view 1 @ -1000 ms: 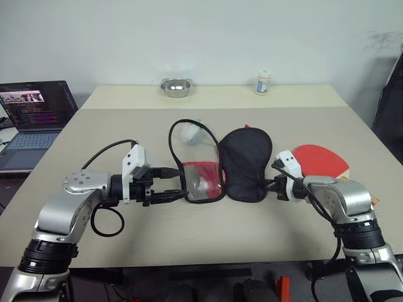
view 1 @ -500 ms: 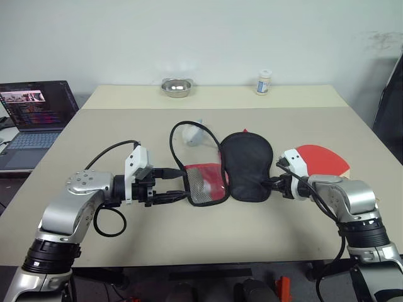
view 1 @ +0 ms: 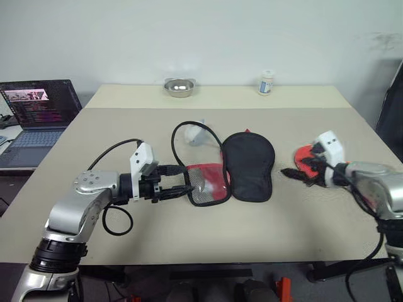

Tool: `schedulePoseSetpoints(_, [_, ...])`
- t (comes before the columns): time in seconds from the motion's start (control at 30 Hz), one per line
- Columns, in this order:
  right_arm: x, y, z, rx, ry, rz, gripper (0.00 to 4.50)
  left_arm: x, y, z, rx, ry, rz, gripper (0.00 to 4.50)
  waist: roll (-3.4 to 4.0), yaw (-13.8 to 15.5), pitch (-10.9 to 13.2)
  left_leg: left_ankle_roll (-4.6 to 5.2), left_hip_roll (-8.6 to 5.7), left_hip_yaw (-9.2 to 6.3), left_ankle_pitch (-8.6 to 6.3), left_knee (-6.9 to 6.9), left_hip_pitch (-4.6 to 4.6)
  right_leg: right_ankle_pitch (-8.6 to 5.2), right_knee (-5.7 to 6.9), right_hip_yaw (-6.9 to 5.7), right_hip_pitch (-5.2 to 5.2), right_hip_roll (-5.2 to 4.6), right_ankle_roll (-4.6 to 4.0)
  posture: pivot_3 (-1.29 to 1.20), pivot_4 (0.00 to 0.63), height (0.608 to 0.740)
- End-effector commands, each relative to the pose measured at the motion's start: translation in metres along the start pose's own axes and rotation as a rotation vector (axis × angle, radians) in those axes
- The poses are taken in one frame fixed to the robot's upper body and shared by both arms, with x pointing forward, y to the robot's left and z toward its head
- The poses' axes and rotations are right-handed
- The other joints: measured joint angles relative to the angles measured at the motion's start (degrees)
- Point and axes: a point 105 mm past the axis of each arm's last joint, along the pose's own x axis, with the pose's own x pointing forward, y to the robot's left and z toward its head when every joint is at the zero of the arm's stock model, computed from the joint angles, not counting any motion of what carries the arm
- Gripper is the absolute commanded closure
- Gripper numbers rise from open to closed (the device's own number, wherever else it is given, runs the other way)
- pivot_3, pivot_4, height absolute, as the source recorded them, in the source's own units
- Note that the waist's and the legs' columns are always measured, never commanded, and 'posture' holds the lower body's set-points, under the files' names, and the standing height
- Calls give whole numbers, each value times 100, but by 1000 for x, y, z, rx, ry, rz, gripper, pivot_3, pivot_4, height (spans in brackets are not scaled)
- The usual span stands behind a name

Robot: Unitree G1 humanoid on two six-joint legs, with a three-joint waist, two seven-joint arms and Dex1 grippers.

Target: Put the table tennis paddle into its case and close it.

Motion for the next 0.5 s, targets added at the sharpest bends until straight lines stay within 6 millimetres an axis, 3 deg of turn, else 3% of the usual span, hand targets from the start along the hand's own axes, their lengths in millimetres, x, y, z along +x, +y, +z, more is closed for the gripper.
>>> schedulePoseSetpoints(0.03, [-16,-32,-3,-83,-38,-96,40,14,-6,34,109,-82,-33,1265,-4,16,2,0,-2,1,0,0,-1,0,-1,0,1,0,0,0,150,740])
schedulePoseSetpoints(0.33, [-45,-107,-51,-30,120,-223,40,56,-30,52,200,-103,-234,1265,-4,-9,3,0,-10,25,0,3,4,2,2,18,0,1,3,0,150,740])
schedulePoseSetpoints(0.5, [-46,-113,-73,-31,258,-173,40,63,-34,52,234,-101,-290,1265,-4,-76,3,0,-12,33,0,1,15,2,6,30,0,30,1,0,150,740])
